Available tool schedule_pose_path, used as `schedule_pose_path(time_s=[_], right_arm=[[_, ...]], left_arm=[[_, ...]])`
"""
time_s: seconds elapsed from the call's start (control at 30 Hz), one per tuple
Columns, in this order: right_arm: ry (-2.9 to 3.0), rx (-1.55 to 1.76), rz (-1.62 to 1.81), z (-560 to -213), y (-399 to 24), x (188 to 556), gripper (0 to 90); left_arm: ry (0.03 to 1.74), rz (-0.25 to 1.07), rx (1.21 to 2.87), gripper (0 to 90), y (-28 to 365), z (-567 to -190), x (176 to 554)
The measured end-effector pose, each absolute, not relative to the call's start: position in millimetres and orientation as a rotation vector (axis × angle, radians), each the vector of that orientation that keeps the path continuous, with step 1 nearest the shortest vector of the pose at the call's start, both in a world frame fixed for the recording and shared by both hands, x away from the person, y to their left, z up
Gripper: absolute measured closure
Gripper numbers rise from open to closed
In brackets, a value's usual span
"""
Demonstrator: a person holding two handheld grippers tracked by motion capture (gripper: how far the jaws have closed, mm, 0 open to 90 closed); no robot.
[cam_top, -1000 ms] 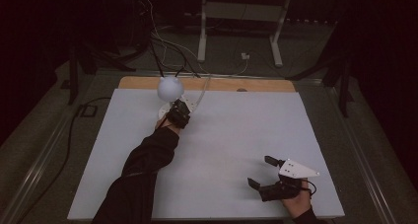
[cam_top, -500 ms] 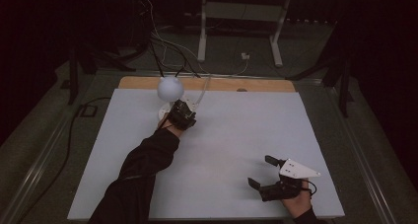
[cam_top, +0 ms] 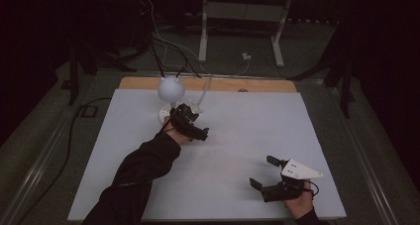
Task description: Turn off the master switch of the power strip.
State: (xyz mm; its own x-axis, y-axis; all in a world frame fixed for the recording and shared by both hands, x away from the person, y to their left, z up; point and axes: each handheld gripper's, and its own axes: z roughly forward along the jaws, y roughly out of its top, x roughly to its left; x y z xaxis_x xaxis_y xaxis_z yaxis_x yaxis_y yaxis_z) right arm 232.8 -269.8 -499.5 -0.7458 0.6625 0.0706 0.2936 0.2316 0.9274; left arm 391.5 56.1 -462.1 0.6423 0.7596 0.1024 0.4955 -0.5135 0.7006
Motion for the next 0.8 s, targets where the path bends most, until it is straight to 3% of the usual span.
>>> schedule_pose_path(time_s=[0.47,0.8], right_arm=[[2.171,0.888,1.518,-499.4,-268.9,232.8,0.0],[2.171,0.889,1.512,-499.9,-268.1,233.0,0.0]], left_arm=[[0.823,0.465,2.216,0.3,81.8,-436.1,355.5],[0.815,0.457,2.207,0.3,112.3,-433.4,333.9]])
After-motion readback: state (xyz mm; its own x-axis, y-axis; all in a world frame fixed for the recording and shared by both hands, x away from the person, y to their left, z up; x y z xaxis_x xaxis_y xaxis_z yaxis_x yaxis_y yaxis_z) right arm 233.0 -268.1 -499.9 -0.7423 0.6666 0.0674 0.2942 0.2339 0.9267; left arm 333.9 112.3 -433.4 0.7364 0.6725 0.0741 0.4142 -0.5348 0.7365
